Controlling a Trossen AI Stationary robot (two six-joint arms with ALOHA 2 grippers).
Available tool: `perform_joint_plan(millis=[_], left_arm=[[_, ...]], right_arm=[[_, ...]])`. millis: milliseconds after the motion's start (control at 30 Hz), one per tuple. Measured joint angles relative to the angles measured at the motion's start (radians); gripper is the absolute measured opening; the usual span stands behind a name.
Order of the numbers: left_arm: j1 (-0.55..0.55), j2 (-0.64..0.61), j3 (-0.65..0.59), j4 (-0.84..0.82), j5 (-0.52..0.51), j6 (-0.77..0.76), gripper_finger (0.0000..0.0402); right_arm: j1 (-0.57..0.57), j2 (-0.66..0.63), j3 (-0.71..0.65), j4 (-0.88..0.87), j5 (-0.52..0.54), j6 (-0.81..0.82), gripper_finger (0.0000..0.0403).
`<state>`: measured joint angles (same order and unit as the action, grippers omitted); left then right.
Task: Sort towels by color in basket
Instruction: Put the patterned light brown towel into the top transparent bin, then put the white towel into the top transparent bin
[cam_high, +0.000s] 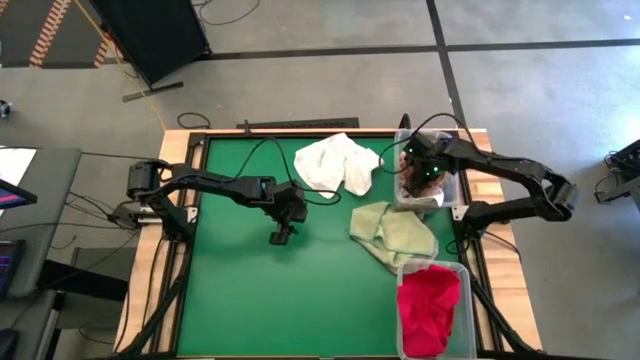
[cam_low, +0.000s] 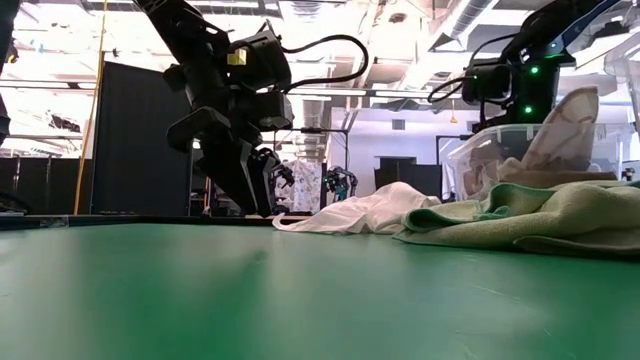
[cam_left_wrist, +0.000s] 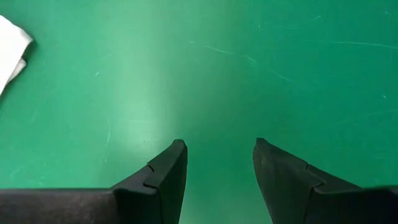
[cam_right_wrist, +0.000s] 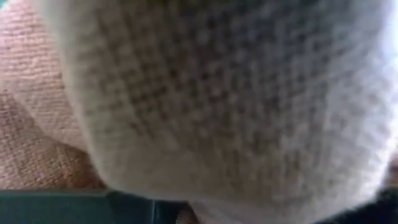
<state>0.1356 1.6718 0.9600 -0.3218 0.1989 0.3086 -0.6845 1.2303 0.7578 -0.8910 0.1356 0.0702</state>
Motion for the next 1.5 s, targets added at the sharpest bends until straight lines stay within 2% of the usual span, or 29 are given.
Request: perform_joint_plan(millis=[267, 633, 967, 1333, 1500], left_arm=[[0.0, 0.0, 0.0, -0.002, 0.0, -0.002, 0.0175], [0.0, 0.0, 0.0, -0.001, 0.0, -0.002, 0.0175], [0.0, 0.0, 0.0, -0.001, 0.0, -0.002, 0.0175], [0.0, 0.0, 0.0, 0.014, 0.0, 0.0, 0.0175], [0.001, 0.0, 0.0, 0.042, 0.0, 0.001, 0.0175]], right_arm=[[-0.029, -0.014, 0.028, -0.038, -0.01, 0.008, 0.0217], [0.014, -0.123, 0.222, -0.214, 0.001, 0.037, 0.0217], [0.069, -0.184, 0.327, -0.311, 0.013, 0.066, 0.0217], [0.122, -0.224, 0.411, -0.291, 0.027, 0.095, 0.0217], [0.148, -0.229, 0.417, -0.282, 0.097, 0.098, 0.0214]])
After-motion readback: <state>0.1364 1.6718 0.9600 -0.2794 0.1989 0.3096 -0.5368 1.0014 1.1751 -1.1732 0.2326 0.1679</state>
